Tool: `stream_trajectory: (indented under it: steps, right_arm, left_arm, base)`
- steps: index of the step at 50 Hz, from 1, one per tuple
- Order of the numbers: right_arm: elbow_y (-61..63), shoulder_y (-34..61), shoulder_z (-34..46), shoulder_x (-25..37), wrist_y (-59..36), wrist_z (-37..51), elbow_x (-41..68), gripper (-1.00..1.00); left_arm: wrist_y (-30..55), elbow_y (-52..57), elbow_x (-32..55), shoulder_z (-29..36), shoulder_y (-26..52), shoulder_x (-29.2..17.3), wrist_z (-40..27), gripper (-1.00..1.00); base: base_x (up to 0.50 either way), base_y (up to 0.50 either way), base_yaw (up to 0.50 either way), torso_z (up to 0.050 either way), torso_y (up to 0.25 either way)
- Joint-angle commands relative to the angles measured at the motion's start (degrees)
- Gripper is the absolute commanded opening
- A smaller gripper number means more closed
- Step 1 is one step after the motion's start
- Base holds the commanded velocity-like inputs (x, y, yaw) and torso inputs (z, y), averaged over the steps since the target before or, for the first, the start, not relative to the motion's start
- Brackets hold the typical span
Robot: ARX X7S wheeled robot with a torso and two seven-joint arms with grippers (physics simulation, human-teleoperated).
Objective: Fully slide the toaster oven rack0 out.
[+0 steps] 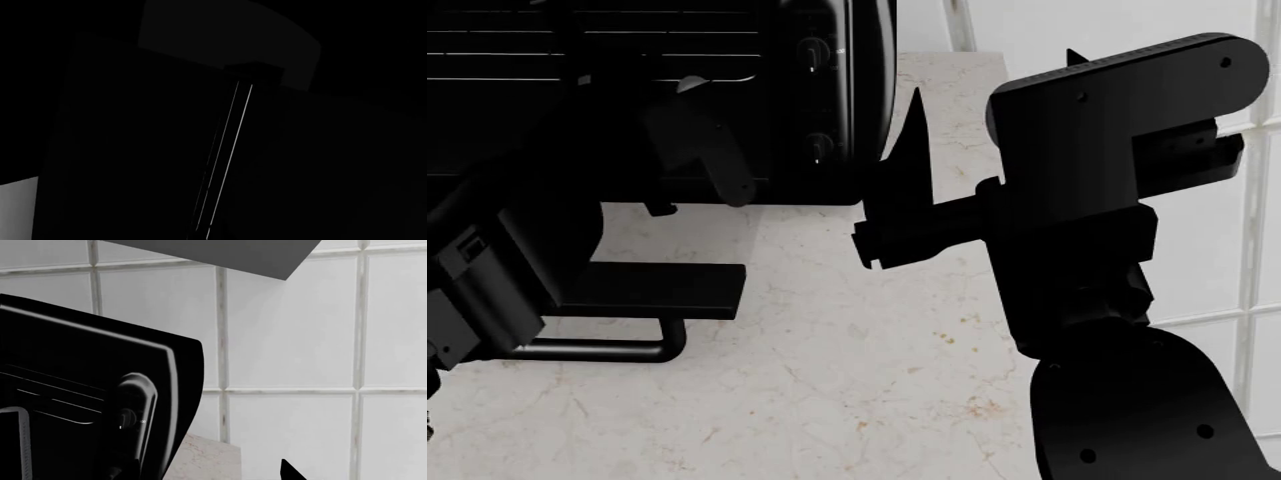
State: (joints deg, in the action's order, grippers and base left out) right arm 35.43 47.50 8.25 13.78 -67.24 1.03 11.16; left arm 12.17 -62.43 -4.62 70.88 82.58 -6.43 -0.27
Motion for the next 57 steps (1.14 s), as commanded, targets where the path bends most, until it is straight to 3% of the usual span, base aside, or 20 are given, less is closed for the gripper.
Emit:
stream_trajectory:
  steps: [1, 5, 8, 13, 30, 46, 54, 55, 57]
  right_arm:
    - [-0.30, -0.02, 0.52, 0.10, 0.22, 0.28, 0.15, 1.00]
    - [-0.99, 0.01, 0.51, 0.18, 0.76, 0.34, 0.12, 1.00]
    - [-1.07, -0.03, 0.67, 0.27, 0.82, 0.46, 0.09, 1.00]
    - [-0.40, 0.29, 0.68, 0.14, 0.11, 0.63, 0.34, 1.00]
    - [0.96, 0.53, 0.41, 0.34, -1.24, 0.91, 1.09, 1.00]
    - [1.12, 0.06, -0.09, 0.78, -0.98, 1.12, 1.49, 1.00]
    - [1.67, 0.14, -0.23, 0.90, -1.62, 1.34, 1.76, 1.00]
    - [1.73, 0.04, -0.03, 0.89, -1.63, 1.37, 1.78, 1.00]
    - [1.80, 0.01, 0.06, 0.98, -1.68, 1.36, 1.84, 1.00]
  left_arm:
    - [-0.66, -1.60, -0.11, -0.33, -0.18, -0.14, -0.42, -1.00]
    - [5.63, 8.58, -0.89, 0.15, -1.84, -3.87, -0.18, -1.00]
    - [14.72, 24.35, -1.11, -0.26, -3.82, -9.44, 0.48, -1.00]
    - [24.10, 40.43, -2.96, 0.60, -5.73, -14.96, 0.96, -1.00]
    - [45.58, 76.30, -6.96, 1.73, -10.43, -26.87, 2.25, -1.00]
    - [61.18, 97.56, -14.27, 8.57, -9.94, -31.97, 4.20, -1.00]
    - [63.83, 101.03, -15.51, 9.08, -9.95, -32.48, 4.34, -1.00]
    - [64.32, 101.82, -15.73, 9.06, -10.04, -32.59, 4.28, 1.00]
    - [65.16, 103.00, -16.31, 9.49, -10.03, -32.88, 4.20, 1.00]
  base:
    - [0.00, 0.00, 0.00, 0.000, 0.000]
    - [0.00, 0.00, 0.00, 0.000, 0.000]
    - [0.00, 0.00, 0.00, 0.000, 0.000]
    - [0.00, 0.00, 0.00, 0.000, 0.000]
    - [0.00, 0.00, 0.00, 0.000, 0.001]
    - [0.00, 0.00, 0.00, 0.000, 0.002]
    - [0.00, 0.00, 0.00, 0.000, 0.000]
    - [0.00, 0.00, 0.00, 0.000, 0.000]
    - [0.00, 0.00, 0.00, 0.000, 0.000]
